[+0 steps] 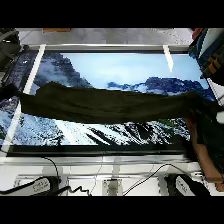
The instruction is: Fold the clothes and pants, and hang the long-sleeved shirts on hangers.
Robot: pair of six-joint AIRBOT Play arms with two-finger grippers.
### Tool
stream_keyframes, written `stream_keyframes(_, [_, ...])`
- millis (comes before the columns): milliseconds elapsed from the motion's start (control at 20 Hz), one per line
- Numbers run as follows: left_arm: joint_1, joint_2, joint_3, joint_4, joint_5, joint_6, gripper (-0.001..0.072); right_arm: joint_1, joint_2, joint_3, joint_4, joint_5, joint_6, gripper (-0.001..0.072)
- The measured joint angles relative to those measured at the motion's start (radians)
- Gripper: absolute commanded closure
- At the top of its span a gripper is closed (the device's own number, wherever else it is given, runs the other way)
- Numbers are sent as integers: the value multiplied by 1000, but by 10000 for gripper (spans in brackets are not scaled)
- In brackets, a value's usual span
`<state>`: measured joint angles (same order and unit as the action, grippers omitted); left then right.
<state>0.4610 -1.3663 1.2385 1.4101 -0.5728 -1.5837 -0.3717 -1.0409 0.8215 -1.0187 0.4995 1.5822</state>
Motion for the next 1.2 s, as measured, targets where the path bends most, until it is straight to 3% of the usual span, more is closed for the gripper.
stream_keyframes(150, [-46, -110, 115, 91, -42, -135, 691, 31, -203, 169, -3, -42, 79, 680])
stream_keyframes(350, [-71, -214, 203, 138, -60, -245, 690, 51, -415, 356, -4, -67, 191, 679])
stream_keyframes(500, [-80, -253, 232, 149, -33, -289, 690, 65, -501, 428, 6, -106, 237, 679])
stream_keyframes(850, [-126, -295, 248, 150, 166, -348, 687, 85, -576, 470, 25, -288, 279, 677])
stream_keyframes(900, [-132, -306, 248, 150, 186, -355, 681, 85, -588, 471, 26, -303, 282, 650])
stream_keyframes(950, [-139, -316, 248, 150, 201, -362, 552, 85, -599, 472, 27, -315, 286, 356])
stream_keyframes(1000, [-145, -326, 248, 150, 212, -370, 204, 85, -610, 473, 27, -333, 286, 97])
stream_keyframes(1050, [-150, -332, 248, 150, 229, -373, 6, 85, -616, 474, 26, -341, 286, 87])
stream_keyframes(1200, [-163, -333, 249, 150, 290, -381, 4, 86, -625, 477, 1, -353, 256, 90])
